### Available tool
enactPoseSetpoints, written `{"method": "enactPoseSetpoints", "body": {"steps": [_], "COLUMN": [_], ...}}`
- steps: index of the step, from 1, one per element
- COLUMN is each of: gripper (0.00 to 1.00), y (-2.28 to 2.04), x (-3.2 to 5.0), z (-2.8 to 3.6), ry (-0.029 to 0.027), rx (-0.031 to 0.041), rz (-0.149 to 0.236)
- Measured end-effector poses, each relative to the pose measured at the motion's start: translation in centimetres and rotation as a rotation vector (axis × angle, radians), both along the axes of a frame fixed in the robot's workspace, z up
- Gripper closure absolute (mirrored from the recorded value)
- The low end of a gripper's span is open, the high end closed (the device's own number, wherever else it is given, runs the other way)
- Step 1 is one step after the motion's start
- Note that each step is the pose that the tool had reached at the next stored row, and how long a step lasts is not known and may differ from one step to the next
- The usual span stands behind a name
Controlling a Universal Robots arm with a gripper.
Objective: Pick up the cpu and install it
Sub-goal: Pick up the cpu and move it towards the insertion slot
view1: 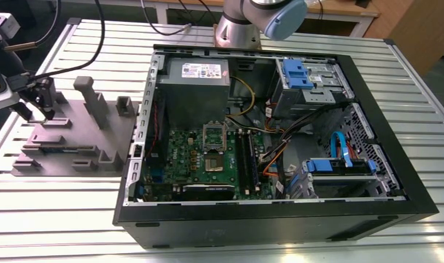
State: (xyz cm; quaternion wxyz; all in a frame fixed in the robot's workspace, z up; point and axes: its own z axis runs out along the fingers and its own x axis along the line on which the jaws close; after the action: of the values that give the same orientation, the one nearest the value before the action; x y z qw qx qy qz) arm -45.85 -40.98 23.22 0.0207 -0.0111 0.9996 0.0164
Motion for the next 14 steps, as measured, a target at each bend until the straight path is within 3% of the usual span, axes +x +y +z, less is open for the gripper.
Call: {"method": "enactPoseSetpoints", "body": {"steps": [14], "gripper": [0.53], "y": [0.0], "x": [0.0], "z": [0.28], "ry": [-0.0001], "rx": [0.0], "rz": [0.0]}}
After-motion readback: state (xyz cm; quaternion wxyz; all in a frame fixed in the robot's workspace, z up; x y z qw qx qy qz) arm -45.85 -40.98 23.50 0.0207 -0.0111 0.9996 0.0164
